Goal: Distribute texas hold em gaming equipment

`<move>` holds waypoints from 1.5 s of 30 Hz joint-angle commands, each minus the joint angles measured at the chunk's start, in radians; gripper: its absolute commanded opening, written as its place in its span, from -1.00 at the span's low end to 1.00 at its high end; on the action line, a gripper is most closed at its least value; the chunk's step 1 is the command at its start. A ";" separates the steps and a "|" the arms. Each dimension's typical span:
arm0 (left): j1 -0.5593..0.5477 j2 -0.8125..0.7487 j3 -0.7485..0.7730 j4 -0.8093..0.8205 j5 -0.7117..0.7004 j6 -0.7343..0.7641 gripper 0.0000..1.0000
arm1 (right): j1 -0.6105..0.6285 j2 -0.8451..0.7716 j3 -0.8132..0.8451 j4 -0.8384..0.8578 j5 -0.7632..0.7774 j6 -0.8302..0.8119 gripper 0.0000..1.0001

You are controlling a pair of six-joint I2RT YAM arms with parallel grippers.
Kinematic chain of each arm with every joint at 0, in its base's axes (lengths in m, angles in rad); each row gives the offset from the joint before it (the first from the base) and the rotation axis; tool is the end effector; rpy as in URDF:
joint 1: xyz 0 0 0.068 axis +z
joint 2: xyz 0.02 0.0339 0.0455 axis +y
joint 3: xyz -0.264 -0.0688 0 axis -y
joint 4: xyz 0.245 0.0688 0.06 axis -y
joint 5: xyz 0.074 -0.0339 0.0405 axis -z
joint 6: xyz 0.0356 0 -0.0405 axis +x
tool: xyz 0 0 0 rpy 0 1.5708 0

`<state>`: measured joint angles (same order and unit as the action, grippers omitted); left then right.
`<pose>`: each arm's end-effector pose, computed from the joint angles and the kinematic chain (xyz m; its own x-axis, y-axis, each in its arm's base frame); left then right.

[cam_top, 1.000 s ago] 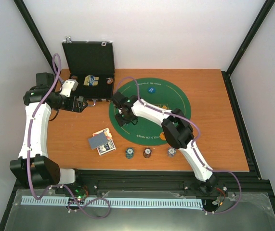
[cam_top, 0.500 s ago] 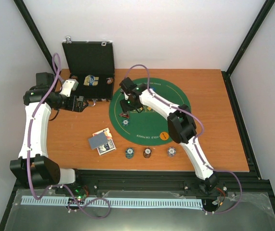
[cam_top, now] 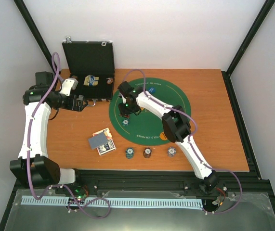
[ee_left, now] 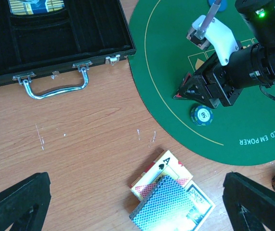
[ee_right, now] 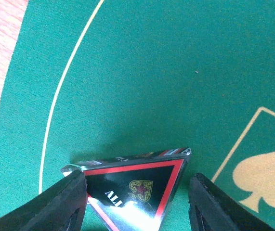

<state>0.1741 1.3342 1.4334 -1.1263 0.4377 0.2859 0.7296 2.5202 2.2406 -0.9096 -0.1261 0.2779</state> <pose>0.2498 0.0286 0.3632 -0.7920 0.1201 -0.5986 0.2944 0.9341 -0.2021 0.3902 0.3549 0.1558 -0.8563 -0.4006 -0.3261 -0.4797 0.8508 0.2144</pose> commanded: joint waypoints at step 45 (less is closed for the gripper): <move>0.006 -0.007 0.043 -0.031 -0.002 0.015 1.00 | 0.040 -0.115 0.013 0.041 0.186 0.014 0.23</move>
<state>0.1741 1.3342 1.4334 -1.1271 0.4324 0.2928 0.7609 2.5401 2.2723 -0.8745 0.0120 0.3122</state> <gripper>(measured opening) 0.999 0.545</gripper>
